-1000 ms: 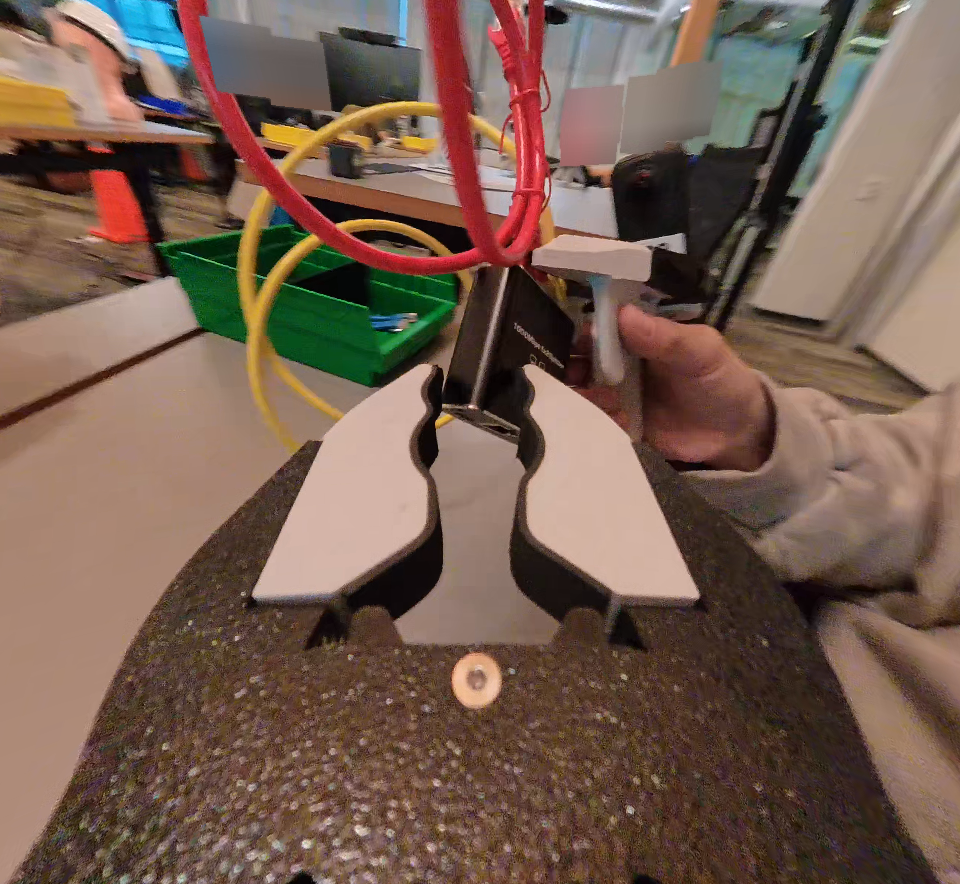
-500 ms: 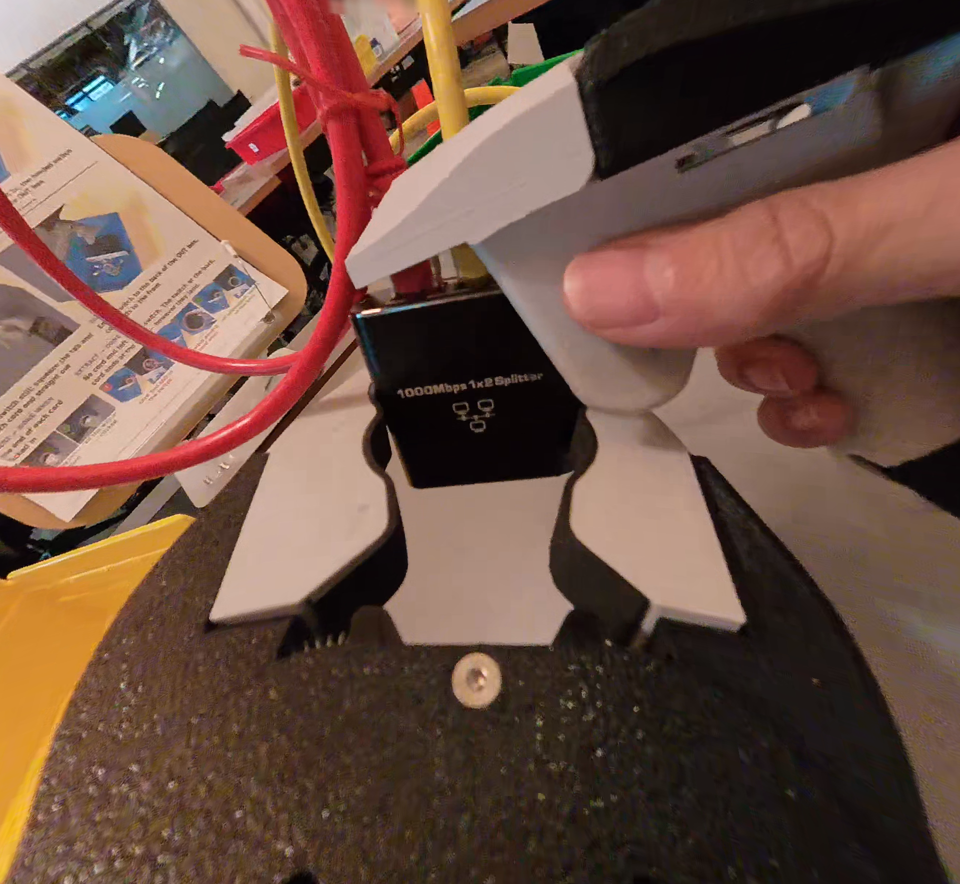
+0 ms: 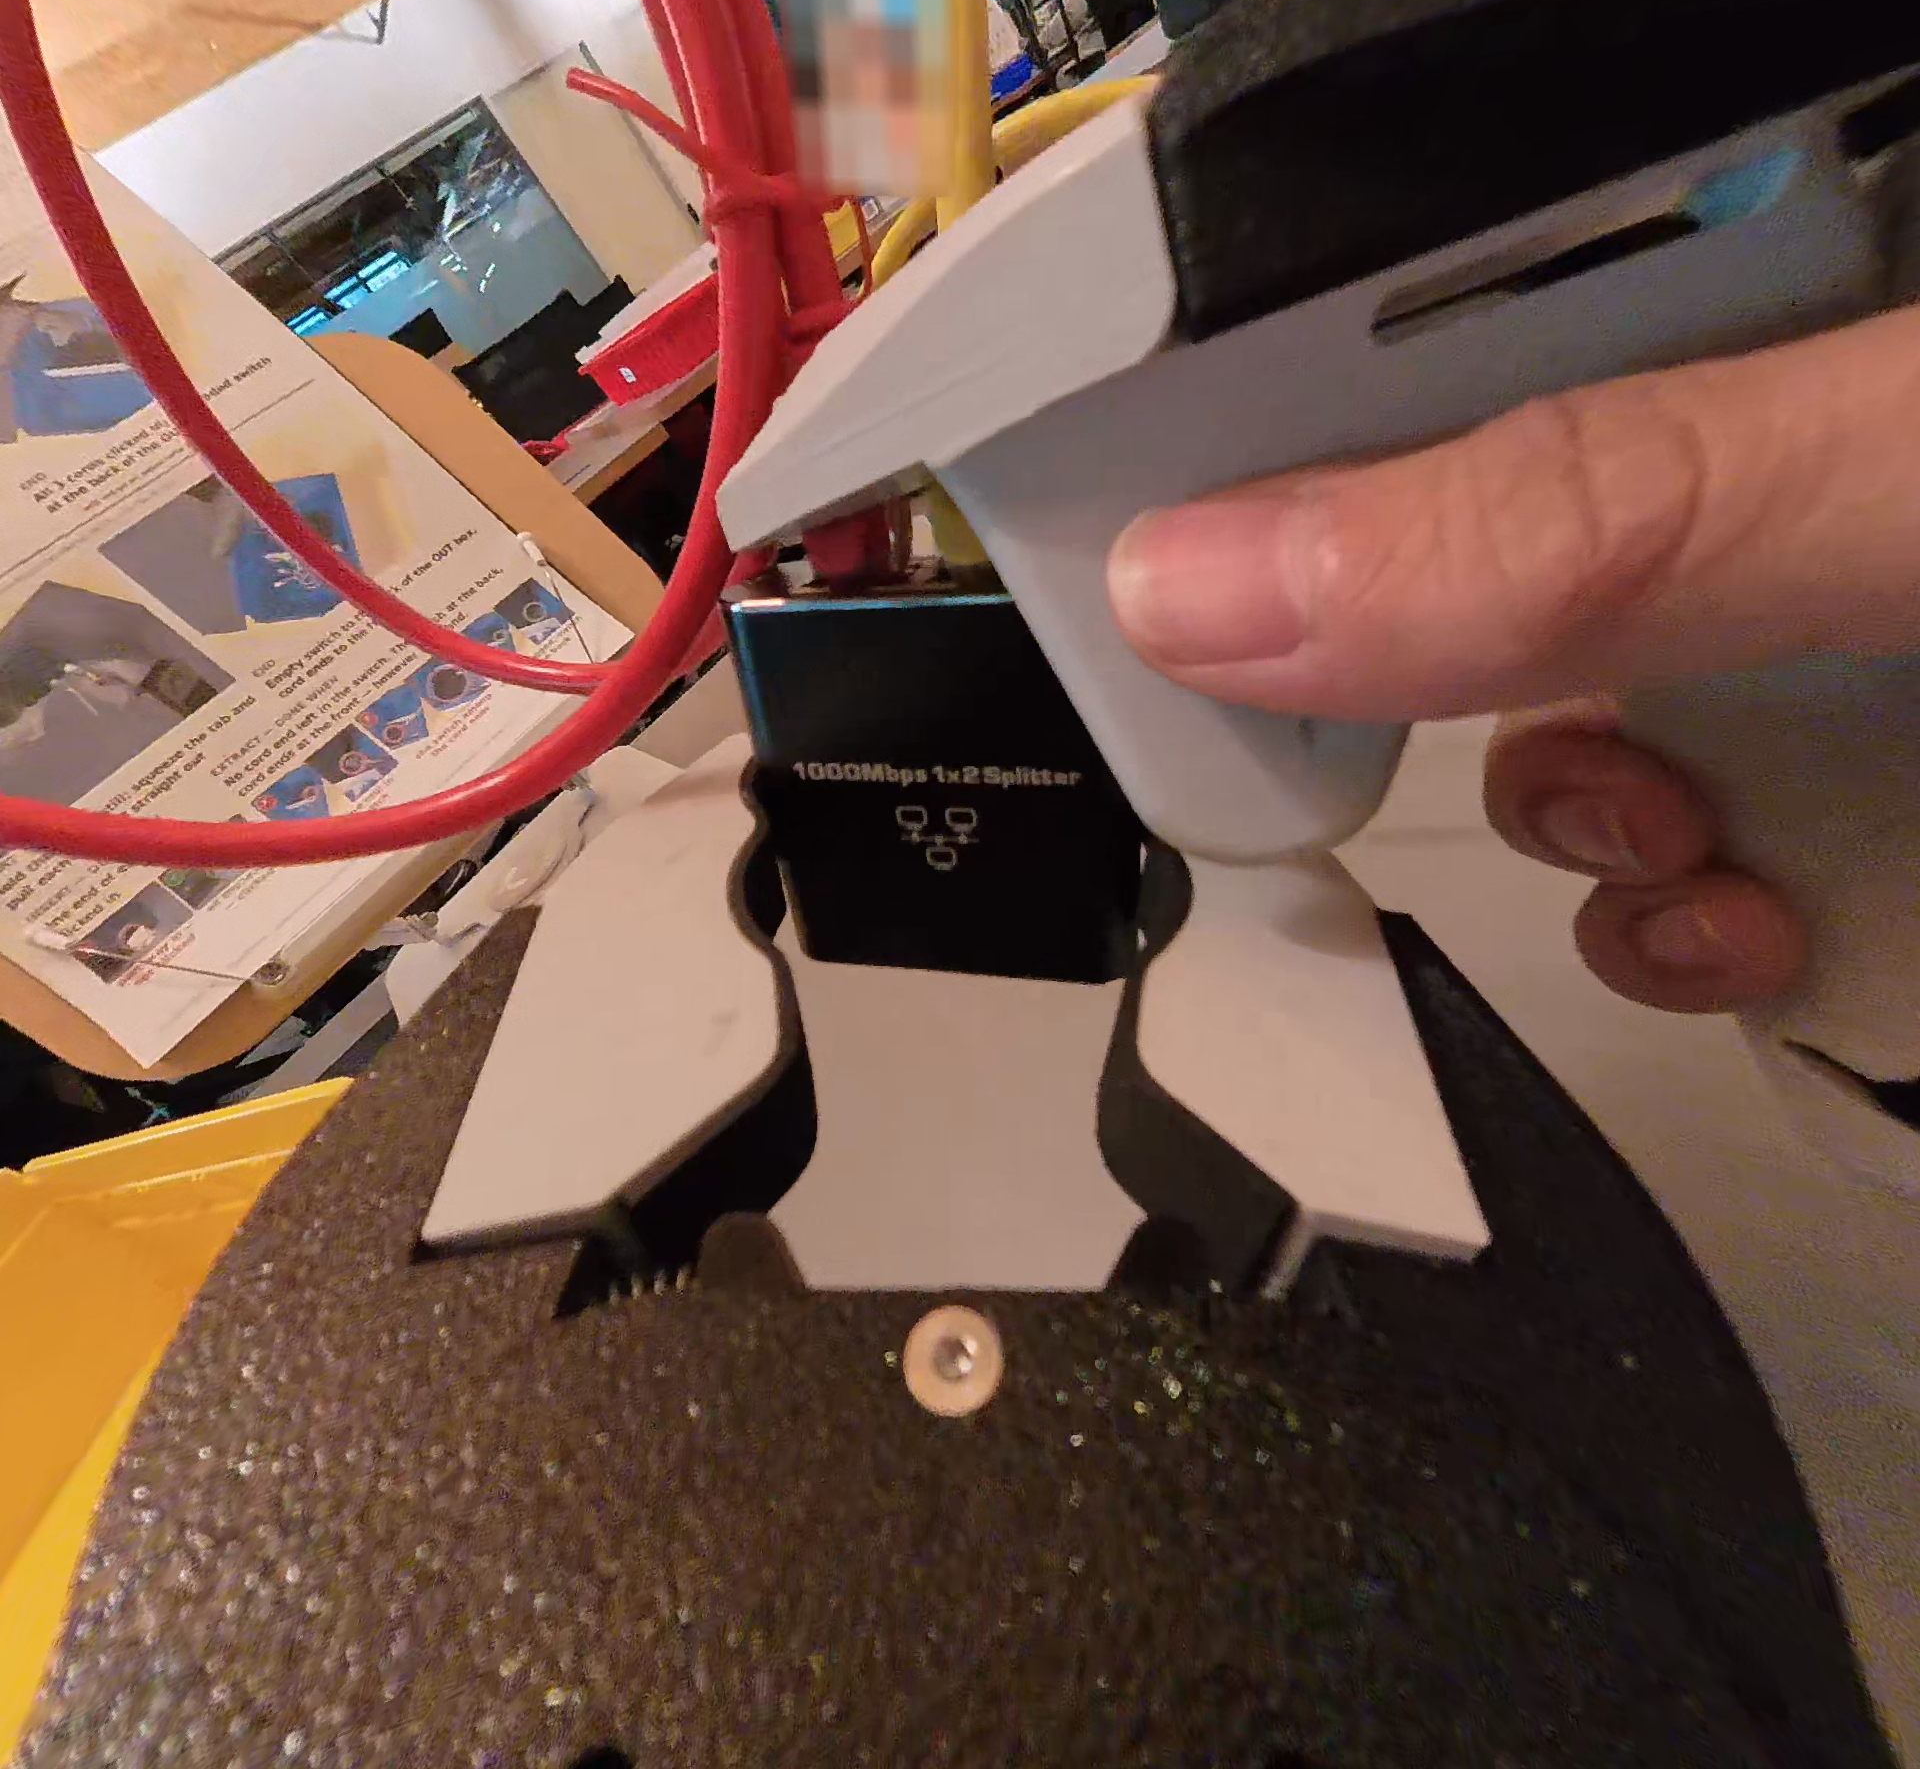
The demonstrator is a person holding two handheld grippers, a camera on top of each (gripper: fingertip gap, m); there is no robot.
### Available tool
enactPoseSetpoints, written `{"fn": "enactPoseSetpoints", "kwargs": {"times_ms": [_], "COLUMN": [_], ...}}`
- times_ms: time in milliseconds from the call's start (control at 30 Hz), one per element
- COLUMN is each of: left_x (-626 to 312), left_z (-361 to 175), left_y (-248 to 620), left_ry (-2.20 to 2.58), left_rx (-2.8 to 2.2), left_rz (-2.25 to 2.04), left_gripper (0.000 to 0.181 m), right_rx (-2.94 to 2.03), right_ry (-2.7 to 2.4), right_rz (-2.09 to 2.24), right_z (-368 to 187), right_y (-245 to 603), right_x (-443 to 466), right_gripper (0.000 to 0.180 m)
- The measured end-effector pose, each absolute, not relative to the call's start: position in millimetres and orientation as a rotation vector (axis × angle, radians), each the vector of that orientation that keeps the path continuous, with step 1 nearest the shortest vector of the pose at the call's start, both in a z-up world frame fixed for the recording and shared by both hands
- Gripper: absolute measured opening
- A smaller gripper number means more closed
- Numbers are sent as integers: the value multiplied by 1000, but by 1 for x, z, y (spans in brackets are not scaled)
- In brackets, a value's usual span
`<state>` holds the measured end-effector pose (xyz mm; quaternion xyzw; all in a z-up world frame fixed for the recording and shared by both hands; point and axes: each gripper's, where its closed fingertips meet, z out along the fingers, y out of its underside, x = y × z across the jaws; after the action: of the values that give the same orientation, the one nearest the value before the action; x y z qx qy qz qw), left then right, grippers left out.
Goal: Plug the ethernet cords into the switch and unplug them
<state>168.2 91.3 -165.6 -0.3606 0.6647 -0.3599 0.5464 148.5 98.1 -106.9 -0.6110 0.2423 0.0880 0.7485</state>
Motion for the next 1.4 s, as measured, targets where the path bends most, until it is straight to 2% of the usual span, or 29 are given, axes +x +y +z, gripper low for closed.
{"fn": "enactPoseSetpoints", "kwargs": {"times_ms": [233, 400, 533, 633, 667, 700, 733, 800, 833, 1100, 1300, 1400], "left_x": [187, 211, 225, 229, 229, 230, 231, 231, 231, 225, 223, 222], "left_z": [-173, -168, -164, -168, -170, -175, -177, -181, -182, -184, -194, -193], "left_y": [94, 106, 119, 122, 123, 121, 120, 117, 117, 118, 119, 117], "left_ry": [1612, 1527, 1452, 1404, 1394, 1407, 1425, 1459, 1459, 1503, 1560, 1554], "left_rx": [-848, -939, -939, -925, -926, -922, -903, -864, -868, -874, -905, -922], "left_rz": [-899, -1006, -1040, -1063, -1074, -1077, -1055, -1007, -1017, -1114, -1093, -1098], "left_gripper": [64, 63, 63, 63, 63, 63, 63, 63, 63, 64, 85, 82], "right_rx": [-1415, -1437, -1382, -1407, -1397, -1376, -1368, -1339, -1313, -1366, -1408, -1411], "right_ry": [493, 538, 565, 588, 602, 625, 645, 591, 597, 497, 492, 505], "right_rz": [158, 0, -7, 49, 53, 64, 81, 200, 244, 190, 279, 178], "right_z": [-111, -110, -111, -124, -127, -129, -134, -133, -132, -125, -128, -127], "right_y": [100, 96, 95, 105, 105, 105, 106, 112, 113, 122, 132, 130], "right_x": [164, 190, 201, 210, 216, 222, 229, 226, 226, 207, 188, 189], "right_gripper": [16, 42, 28, 28, 30, 43, 47, 15, 12, 10, 10, 9]}}
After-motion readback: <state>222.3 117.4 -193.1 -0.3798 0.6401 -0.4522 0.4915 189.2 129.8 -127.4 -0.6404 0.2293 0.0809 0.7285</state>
